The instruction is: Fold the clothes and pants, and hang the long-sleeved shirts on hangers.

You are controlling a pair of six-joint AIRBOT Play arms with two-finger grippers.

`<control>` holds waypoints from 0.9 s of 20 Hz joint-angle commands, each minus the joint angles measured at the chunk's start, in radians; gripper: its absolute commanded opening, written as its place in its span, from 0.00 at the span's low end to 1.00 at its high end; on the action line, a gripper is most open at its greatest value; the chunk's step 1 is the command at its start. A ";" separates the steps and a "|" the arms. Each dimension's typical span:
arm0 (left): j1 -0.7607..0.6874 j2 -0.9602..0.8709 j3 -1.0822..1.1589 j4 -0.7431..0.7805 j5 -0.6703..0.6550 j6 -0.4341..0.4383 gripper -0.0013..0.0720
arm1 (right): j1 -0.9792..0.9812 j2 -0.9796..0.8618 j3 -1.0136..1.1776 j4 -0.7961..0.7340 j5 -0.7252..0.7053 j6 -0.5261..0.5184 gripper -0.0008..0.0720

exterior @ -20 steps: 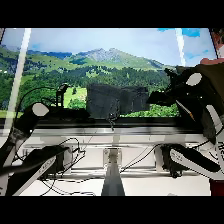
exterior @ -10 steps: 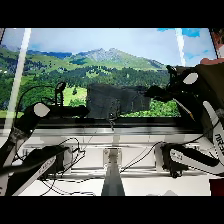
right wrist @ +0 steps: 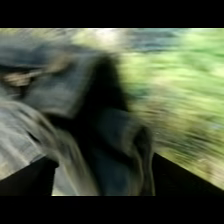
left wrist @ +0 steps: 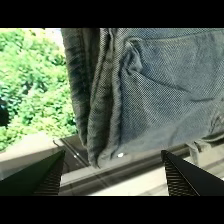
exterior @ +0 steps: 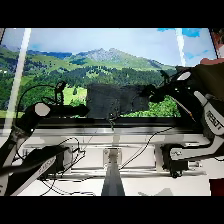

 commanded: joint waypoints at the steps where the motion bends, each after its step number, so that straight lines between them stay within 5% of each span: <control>1: 0.000 -0.045 -0.001 0.003 0.063 0.001 0.95 | 0.051 -0.086 0.010 0.222 0.044 -0.241 0.80; 2: 0.000 -0.062 -0.001 0.003 0.084 0.001 0.95 | 0.078 -0.086 0.010 0.258 0.030 -0.302 0.71; 4: 0.003 -0.077 0.000 0.003 0.121 0.042 0.95 | 0.112 -0.084 0.042 0.268 0.035 -0.341 0.20; 6: 0.014 -0.076 0.027 0.013 0.119 0.092 0.95 | 0.114 -0.055 0.101 0.253 0.049 -0.340 0.07; 10: 0.085 -0.056 0.183 0.148 0.075 0.095 0.95 | 0.054 0.125 0.251 0.169 -0.004 -0.213 0.06; 18: 0.267 0.043 0.414 0.286 0.145 0.095 0.95 | -0.397 0.587 0.564 -0.406 0.064 0.429 0.06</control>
